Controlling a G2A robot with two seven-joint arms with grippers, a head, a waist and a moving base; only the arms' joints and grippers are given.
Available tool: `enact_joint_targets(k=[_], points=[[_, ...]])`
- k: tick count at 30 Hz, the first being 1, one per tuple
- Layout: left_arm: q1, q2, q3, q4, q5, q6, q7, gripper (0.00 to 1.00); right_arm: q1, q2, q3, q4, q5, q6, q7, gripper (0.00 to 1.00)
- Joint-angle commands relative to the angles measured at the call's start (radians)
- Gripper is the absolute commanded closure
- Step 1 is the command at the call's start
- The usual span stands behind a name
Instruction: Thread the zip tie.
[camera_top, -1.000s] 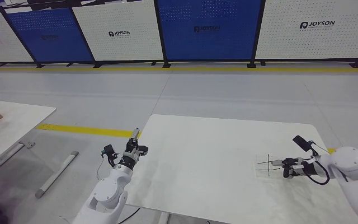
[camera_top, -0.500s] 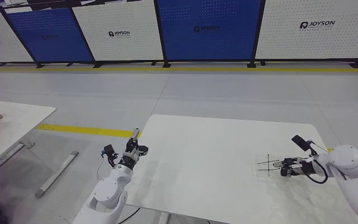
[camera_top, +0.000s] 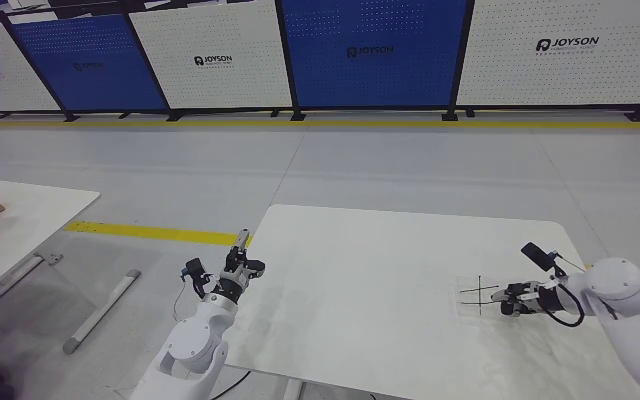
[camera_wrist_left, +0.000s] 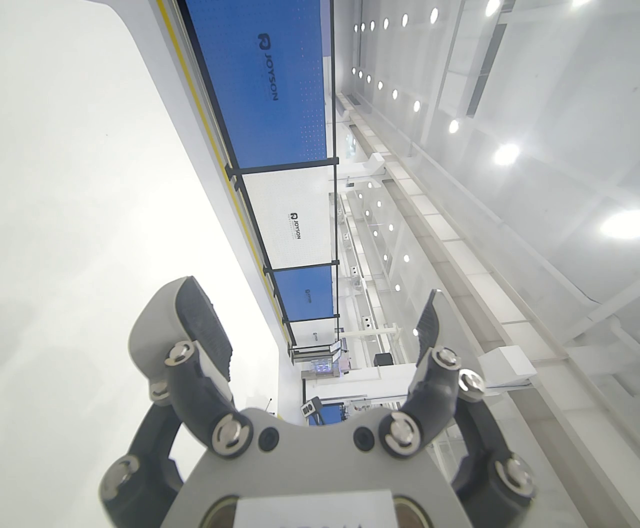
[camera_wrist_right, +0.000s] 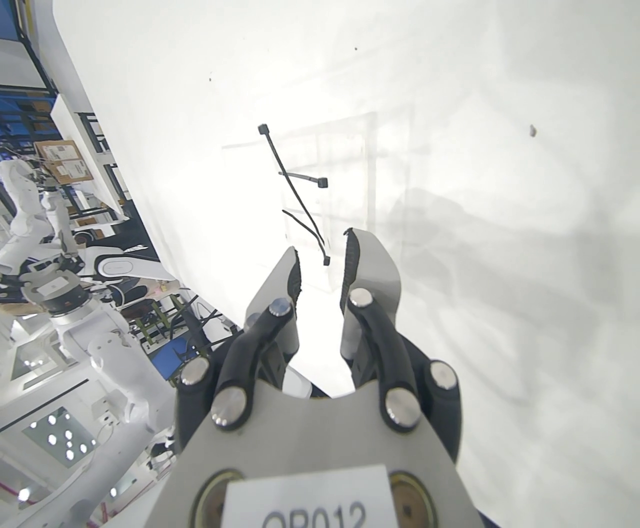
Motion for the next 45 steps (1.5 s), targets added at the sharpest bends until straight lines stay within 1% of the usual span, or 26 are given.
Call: enact_joint_targets(k=[1, 3, 4, 12, 13, 14, 19, 21, 22, 24, 35, 38, 39, 40, 42, 45], points=[[0.0, 0.0, 0.0, 0.0, 0.0, 0.0, 0.0, 0.0, 0.003, -0.002, -0.002, 0.005, -0.001, 0.001, 0.0, 0.79], [0.0, 0.0, 0.0, 0.0, 0.0, 0.0, 0.0, 0.0, 0.006, -0.003, -0.004, 0.01, -0.001, 0.0, -0.001, 0.79], [0.0, 0.0, 0.0, 0.0, 0.0, 0.0, 0.0, 0.0, 0.007, -0.004, -0.004, 0.012, -0.001, -0.001, -0.001, 0.81], [0.0, 0.0, 0.0, 0.0, 0.0, 0.0, 0.0, 0.0, 0.016, -0.007, -0.007, 0.024, -0.004, 0.004, -0.001, 0.8], [0.0, 0.0, 0.0, 0.0, 0.0, 0.0, 0.0, 0.0, 0.017, -0.008, -0.008, 0.026, -0.004, 0.005, 0.0, 0.81], [0.0, 0.0, 0.0, 0.0, 0.0, 0.0, 0.0, 0.0, 0.018, -0.009, -0.009, 0.028, -0.004, 0.005, 0.0, 0.85], [0.0, 0.0, 0.0, 0.0, 0.0, 0.0, 0.0, 0.0, 0.022, -0.011, -0.011, 0.033, -0.006, 0.005, -0.001, 0.89], [0.0, 0.0, 0.0, 0.0, 0.0, 0.0, 0.0, 0.0, 0.023, -0.011, -0.012, 0.034, -0.006, 0.003, 0.0, 0.93], [0.0, 0.0, 0.0, 0.0, 0.0, 0.0, 0.0, 0.0, 0.023, -0.011, -0.011, 0.035, -0.006, 0.001, 0.002, 0.93], [0.0, 0.0, 0.0, 0.0, 0.0, 0.0, 0.0, 0.0, 0.024, -0.012, -0.011, 0.036, -0.008, -0.001, 0.003, 1.0], [0.0, 0.0, 0.0, 0.0, 0.0, 0.0, 0.0, 0.0, 0.013, -0.003, 0.012, 0.011, -0.014, -0.012, -0.001, 1.0], [0.0, 0.0, 0.0, 0.0, 0.0, 0.0, 0.0, 0.0, -0.006, 0.008, 0.039, -0.013, -0.001, -0.042, 0.004, 1.0], [0.0, 0.0, 0.0, 0.0, 0.0, 0.0, 0.0, 0.0, -0.02, 0.015, 0.058, -0.027, 0.012, -0.066, 0.012, 1.0], [0.0, 0.0, 0.0, 0.0, 0.0, 0.0, 0.0, 0.0, -0.032, 0.021, 0.074, -0.039, 0.014, -0.077, 0.01, 1.0], [0.0, 0.0, 0.0, 0.0, 0.0, 0.0, 0.0, 0.0, -0.07, 0.039, 0.12, -0.086, 0.03, -0.119, 0.026, 1.0], [0.0, 0.0, 0.0, 0.0, 0.0, 0.0, 0.0, 0.0, -0.131, 0.065, 0.19, -0.155, 0.045, -0.147, 0.028, 1.0]])
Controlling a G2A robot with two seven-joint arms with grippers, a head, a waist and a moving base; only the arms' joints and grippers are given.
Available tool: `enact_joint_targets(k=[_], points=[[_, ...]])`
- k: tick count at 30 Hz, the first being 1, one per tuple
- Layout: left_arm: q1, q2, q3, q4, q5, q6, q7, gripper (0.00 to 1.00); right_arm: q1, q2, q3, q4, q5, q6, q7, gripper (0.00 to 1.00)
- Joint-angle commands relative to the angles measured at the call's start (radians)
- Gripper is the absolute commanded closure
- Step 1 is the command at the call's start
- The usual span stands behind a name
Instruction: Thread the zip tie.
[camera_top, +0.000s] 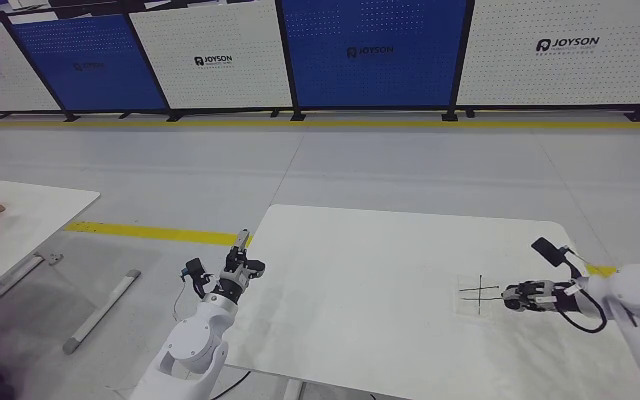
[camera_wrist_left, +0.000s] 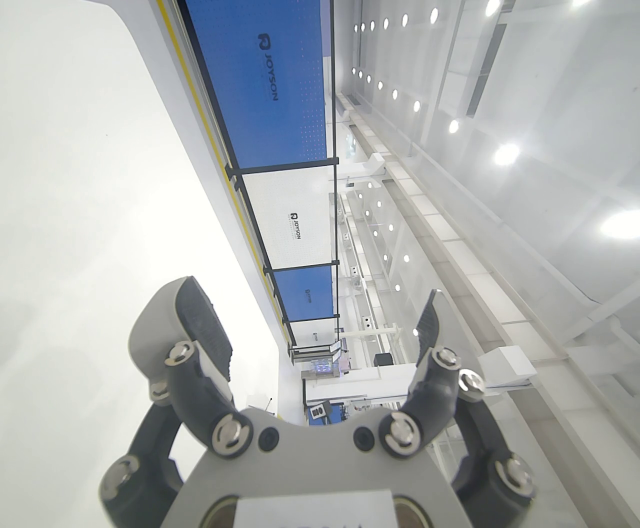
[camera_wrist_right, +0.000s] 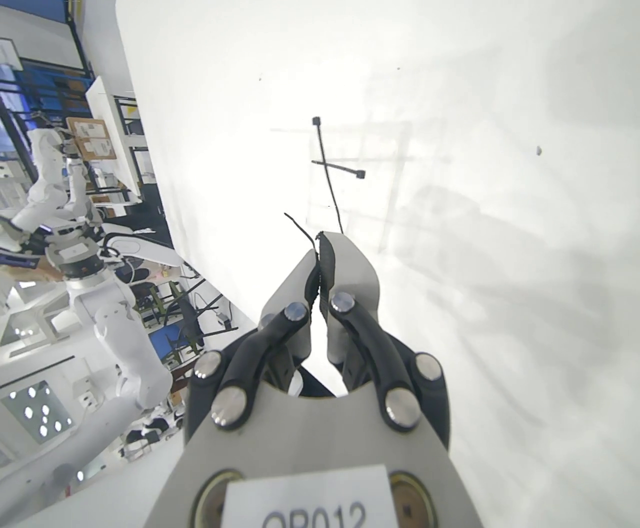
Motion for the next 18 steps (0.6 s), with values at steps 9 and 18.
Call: enact_joint_targets(k=[9, 18], points=[[0.0, 0.0, 0.0, 0.0, 0.0, 0.0, 0.0, 0.0, -0.068, 0.023, 0.069, -0.075, 0.032, -0.027, 0.03, 1.0], [0.0, 0.0, 0.0, 0.0, 0.0, 0.0, 0.0, 0.0, -0.068, 0.023, 0.069, -0.075, 0.032, -0.027, 0.03, 1.0]])
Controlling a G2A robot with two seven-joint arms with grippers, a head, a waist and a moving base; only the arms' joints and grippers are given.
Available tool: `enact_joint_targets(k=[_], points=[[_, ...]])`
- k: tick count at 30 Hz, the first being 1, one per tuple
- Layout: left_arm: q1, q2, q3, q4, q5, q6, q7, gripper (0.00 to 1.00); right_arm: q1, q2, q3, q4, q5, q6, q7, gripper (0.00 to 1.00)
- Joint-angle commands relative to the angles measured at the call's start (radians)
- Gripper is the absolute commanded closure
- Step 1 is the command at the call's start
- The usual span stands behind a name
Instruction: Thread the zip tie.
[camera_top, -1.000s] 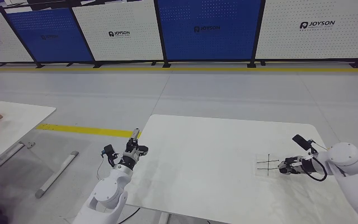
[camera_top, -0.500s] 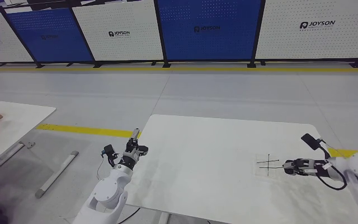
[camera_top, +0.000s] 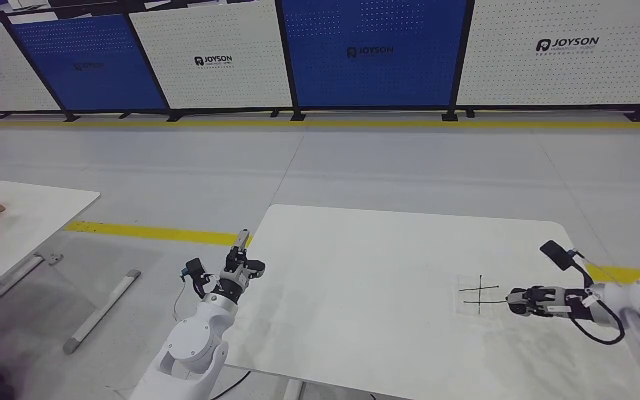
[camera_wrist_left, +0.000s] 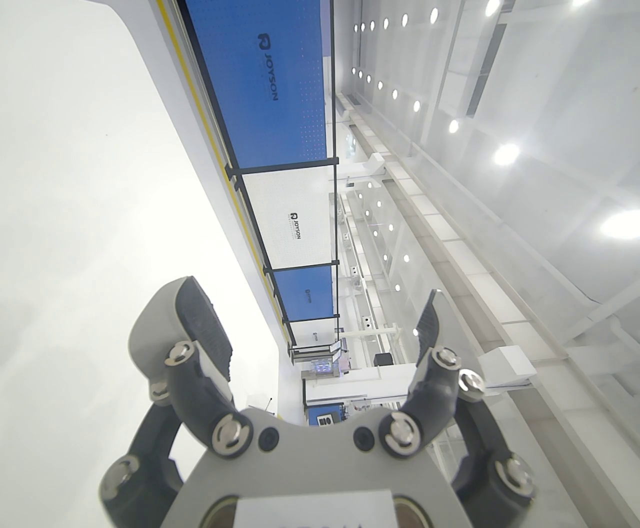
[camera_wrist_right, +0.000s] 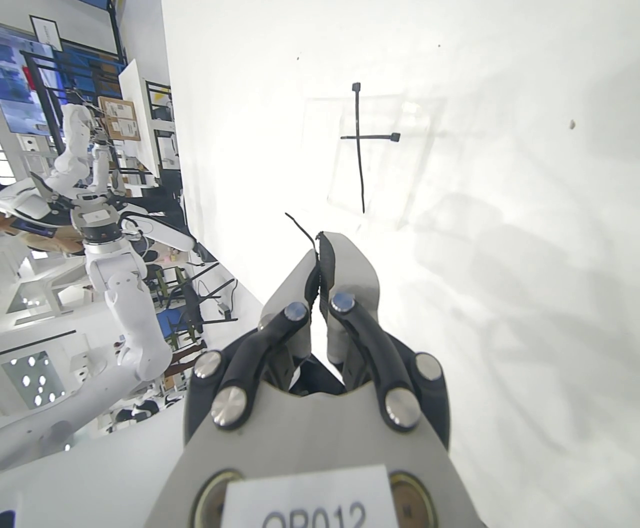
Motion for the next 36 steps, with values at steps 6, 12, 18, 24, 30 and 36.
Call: enact_joint_targets(k=[6, 12, 18, 24, 30, 36], points=[[0.0, 0.0, 0.0, 0.0, 0.0, 0.0, 0.0, 0.0, -0.052, -0.001, 0.024, -0.048, 0.119, -0.138, -0.023, 1.0], [0.0, 0.0, 0.0, 0.0, 0.0, 0.0, 0.0, 0.0, -0.136, 0.007, 0.085, -0.12, 0.253, -0.342, -0.048, 1.0], [0.0, 0.0, 0.0, 0.0, 0.0, 0.0, 0.0, 0.0, -0.162, 0.003, 0.078, -0.171, 0.252, -0.342, -0.083, 1.0], [0.0, 0.0, 0.0, 0.0, 0.0, 0.0, 0.0, 0.0, -0.162, 0.003, 0.078, -0.171, 0.252, -0.342, -0.083, 1.0], [0.0, 0.0, 0.0, 0.0, 0.0, 0.0, 0.0, 0.0, -0.162, 0.003, 0.078, -0.171, 0.252, -0.342, -0.083, 1.0], [0.0, 0.0, 0.0, 0.0, 0.0, 0.0, 0.0, 0.0, -0.199, -0.007, 0.104, -0.277, 0.376, -0.342, -0.158, 1.0]])
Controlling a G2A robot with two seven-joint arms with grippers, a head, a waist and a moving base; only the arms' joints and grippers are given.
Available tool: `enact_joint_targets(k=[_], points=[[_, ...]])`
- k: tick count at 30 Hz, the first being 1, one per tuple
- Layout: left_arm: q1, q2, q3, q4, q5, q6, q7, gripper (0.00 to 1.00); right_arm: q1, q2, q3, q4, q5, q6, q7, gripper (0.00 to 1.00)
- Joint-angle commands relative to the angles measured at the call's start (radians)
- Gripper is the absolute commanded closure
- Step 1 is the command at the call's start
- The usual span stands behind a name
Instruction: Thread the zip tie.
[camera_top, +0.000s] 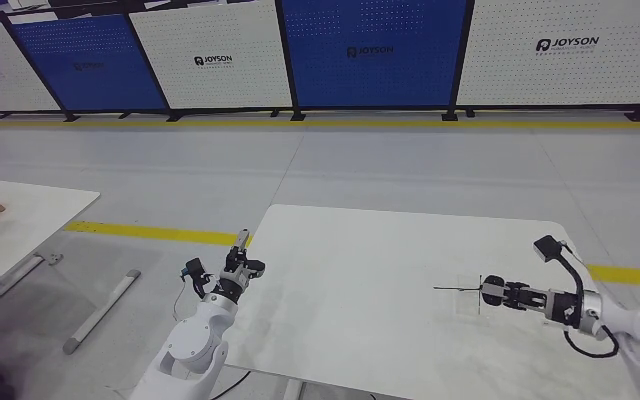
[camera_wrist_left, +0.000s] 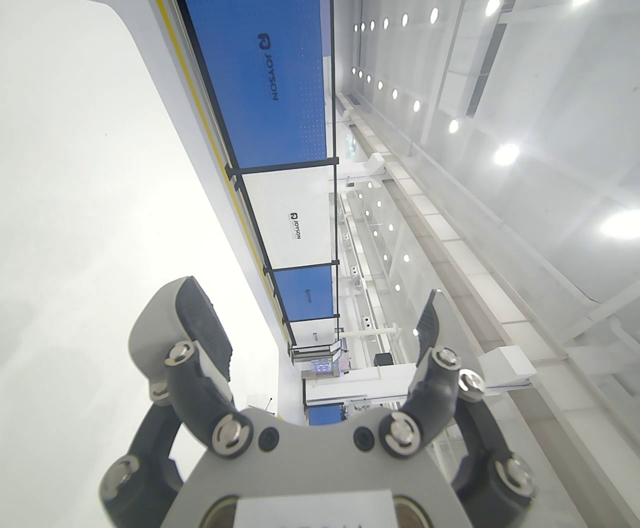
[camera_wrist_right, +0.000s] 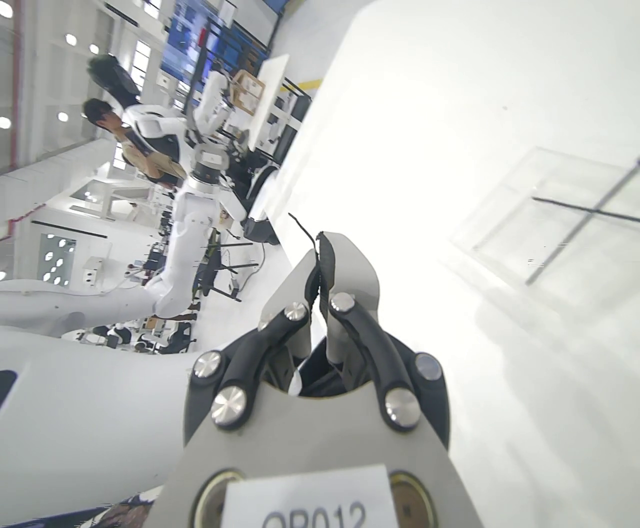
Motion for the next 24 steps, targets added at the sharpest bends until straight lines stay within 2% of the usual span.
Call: enact_joint_targets(k=[1, 5, 7, 8, 10, 12, 24], points=[[0.0, 0.0, 0.0, 0.0, 0.0, 0.0, 0.0, 0.0, -0.017, -0.005, 0.02, -0.058, 0.077, 0.0, 0.014, 1.0], [0.0, 0.0, 0.0, 0.0, 0.0, 0.0, 0.0, 0.0, -0.035, -0.029, 0.043, -0.142, 0.116, 0.0, -0.003, 1.0], [0.0, 0.0, 0.0, 0.0, 0.0, 0.0, 0.0, 0.0, -0.04, -0.046, 0.042, -0.177, 0.095, 0.0, -0.023, 1.0], [0.0, 0.0, 0.0, 0.0, 0.0, 0.0, 0.0, 0.0, -0.042, -0.058, 0.035, -0.19, 0.048, 0.0, -0.058, 1.0], [0.0, 0.0, 0.0, 0.0, 0.0, 0.0, 0.0, 0.0, -0.043, -0.078, 0.002, -0.18, 0.008, 0.0, -0.094, 1.0], [0.0, 0.0, 0.0, 0.0, 0.0, 0.0, 0.0, 0.0, -0.024, -0.098, -0.03, -0.105, 0.057, 0.0, -0.109, 1.0], [0.0, 0.0, 0.0, 0.0, 0.0, 0.0, 0.0, 0.0, -0.024, -0.098, -0.03, -0.105, 0.057, 0.0, -0.109, 1.0]])
